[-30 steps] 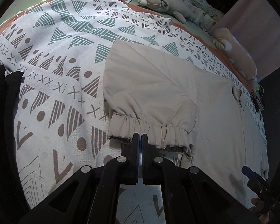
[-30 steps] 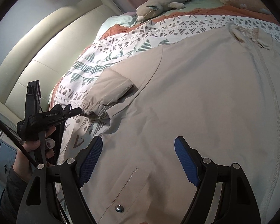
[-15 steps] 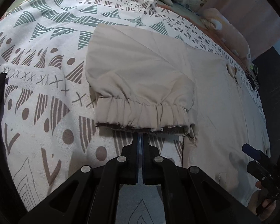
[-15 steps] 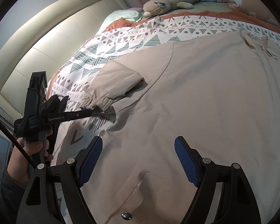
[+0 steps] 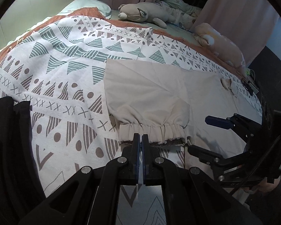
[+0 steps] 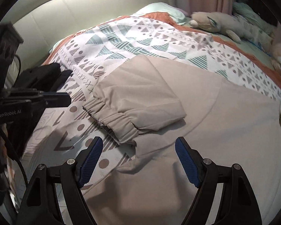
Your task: Fold large clothes
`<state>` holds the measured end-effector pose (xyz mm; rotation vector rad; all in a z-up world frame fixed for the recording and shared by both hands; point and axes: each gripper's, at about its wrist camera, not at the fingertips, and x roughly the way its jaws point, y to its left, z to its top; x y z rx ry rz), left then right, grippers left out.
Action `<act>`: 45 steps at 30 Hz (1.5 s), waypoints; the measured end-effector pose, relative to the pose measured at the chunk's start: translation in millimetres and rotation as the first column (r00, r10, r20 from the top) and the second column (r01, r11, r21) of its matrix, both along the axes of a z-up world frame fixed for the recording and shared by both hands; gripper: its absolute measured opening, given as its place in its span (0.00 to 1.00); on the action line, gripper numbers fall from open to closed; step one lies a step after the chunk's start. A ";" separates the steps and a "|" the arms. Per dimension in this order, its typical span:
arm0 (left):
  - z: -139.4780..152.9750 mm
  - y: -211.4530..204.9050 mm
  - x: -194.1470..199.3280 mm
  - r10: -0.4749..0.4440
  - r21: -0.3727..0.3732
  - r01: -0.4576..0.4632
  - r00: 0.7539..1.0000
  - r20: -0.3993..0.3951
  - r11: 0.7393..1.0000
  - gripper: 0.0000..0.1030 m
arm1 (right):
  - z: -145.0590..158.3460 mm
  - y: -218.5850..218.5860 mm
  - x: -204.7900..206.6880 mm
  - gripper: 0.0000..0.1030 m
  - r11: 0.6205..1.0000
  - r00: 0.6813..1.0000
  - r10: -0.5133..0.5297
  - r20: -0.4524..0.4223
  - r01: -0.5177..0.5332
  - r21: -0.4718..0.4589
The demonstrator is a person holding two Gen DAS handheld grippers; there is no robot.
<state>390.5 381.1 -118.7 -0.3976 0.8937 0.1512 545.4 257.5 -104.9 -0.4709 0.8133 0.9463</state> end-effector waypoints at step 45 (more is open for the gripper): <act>82.9 -151.8 46.2 -0.390 0.147 0.369 0.908 0.152 0.918 1.00 | 121.5 -322.6 -32.6 0.00 0.774 0.817 -0.573 -0.062 0.564 0.288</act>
